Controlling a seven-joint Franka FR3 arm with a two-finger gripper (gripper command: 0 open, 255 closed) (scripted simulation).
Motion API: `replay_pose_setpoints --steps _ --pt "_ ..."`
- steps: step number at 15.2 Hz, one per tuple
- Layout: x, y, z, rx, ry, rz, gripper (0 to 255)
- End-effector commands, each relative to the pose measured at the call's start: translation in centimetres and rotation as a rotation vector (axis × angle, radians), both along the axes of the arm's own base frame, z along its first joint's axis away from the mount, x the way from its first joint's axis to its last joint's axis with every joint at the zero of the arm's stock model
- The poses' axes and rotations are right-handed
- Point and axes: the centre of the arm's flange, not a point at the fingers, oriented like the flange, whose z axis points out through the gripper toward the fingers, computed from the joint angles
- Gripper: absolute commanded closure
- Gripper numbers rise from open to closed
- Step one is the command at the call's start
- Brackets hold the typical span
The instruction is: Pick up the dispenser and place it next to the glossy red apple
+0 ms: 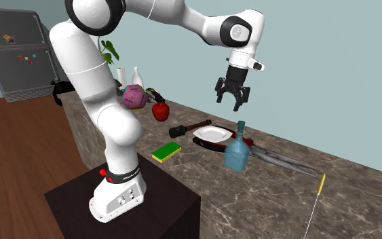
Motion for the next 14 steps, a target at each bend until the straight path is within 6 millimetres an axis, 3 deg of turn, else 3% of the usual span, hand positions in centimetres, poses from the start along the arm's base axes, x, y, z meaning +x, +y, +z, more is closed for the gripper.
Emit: replay_pose_setpoints --steps 1,7,14 --pt "1.0 -2.4 -1.7 0.018 0.021 -0.008 0" --pt "3.1 -9.1 -7.3 0.074 0.082 -0.031 0" --pt "2.4 -8.9 -10.7 0.078 0.087 -0.033 0"
